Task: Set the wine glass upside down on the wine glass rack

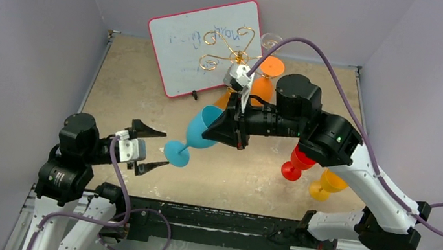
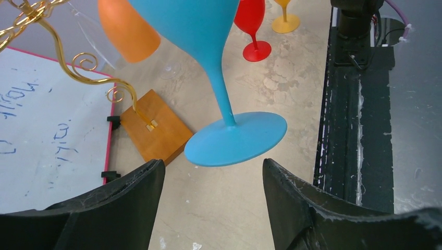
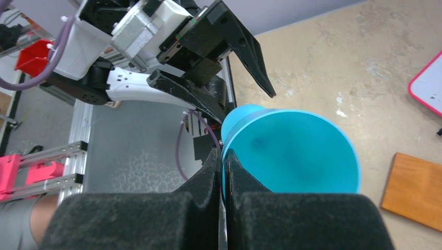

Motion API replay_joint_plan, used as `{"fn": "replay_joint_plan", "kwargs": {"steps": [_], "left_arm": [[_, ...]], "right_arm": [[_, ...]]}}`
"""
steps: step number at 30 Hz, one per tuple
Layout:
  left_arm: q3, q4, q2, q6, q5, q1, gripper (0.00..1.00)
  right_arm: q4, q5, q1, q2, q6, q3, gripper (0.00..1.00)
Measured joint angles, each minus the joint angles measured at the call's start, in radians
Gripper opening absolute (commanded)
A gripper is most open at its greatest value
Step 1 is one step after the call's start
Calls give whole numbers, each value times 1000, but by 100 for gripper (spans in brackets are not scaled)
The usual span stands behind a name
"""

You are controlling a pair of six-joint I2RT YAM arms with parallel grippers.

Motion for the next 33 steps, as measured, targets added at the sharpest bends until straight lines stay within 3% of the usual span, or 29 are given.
{"fn": "replay_joint_plan", "kwargs": {"steps": [5,12,19,23,26,30,33], "left_arm": [[2,-11,0,22,32,0,64],[20,-32,3,64,81,0,53],[45,-84,11,146,123,0,28],[71,-137,23,213,141,0,2],[89,-158,24,261,155,0,0],[98,-180,24,293,160,0,0],[98,-201,23,294,161,0,0]], "right_arm": [[18,-59,-13,7,16,9,0],[33,-97,-28,32,43,16,0],[42,-122,-46,35,69,16,0],[45,-135,-66,40,79,16,0],[60,-133,-83,40,93,15,2],[93,-121,-86,37,108,-5,13],[109,-92,-90,37,111,-27,34]]}}
